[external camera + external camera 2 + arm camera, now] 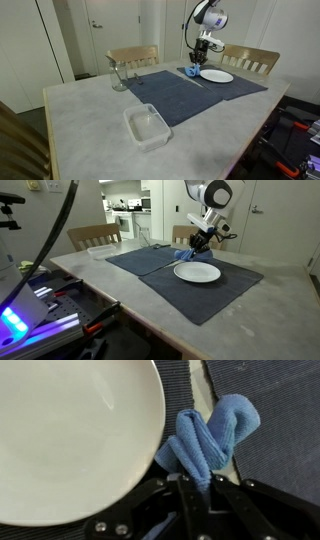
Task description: Use the towel to wipe the plate, then put it on the table then repeat two more times
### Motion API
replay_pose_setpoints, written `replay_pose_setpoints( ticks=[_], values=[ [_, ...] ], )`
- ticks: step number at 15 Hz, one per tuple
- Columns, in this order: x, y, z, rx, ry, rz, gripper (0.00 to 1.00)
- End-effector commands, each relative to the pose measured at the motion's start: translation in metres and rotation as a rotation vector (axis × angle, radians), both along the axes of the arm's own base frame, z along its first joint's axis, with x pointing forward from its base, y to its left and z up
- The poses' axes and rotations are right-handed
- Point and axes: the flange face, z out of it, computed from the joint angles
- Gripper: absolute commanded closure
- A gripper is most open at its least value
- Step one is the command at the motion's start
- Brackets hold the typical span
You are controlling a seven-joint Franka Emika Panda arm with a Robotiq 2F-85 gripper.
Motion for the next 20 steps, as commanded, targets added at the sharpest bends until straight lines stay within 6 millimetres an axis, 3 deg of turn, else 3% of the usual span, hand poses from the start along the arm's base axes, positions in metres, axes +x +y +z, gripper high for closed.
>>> replay_pose_setpoints(
  ticks=[1,3,11,13,17,20],
  values=[
    [-0.004,0.005,-0.009,0.073,-0.006,0.02,0.97],
    [-0.005,0.006,-0.01,0.069,-0.012,0.044,0.61],
    [-0.001,0.005,0.024,0.024,-0.044,0.131,0.06],
    [0.0,0.004,0.034,0.018,-0.041,0.147,0.0],
    [-0.006,0.003,0.05,0.009,-0.031,0.263,0.0],
    [-0.012,0.004,0.049,0.032,-0.041,0.387,0.0]
  ],
)
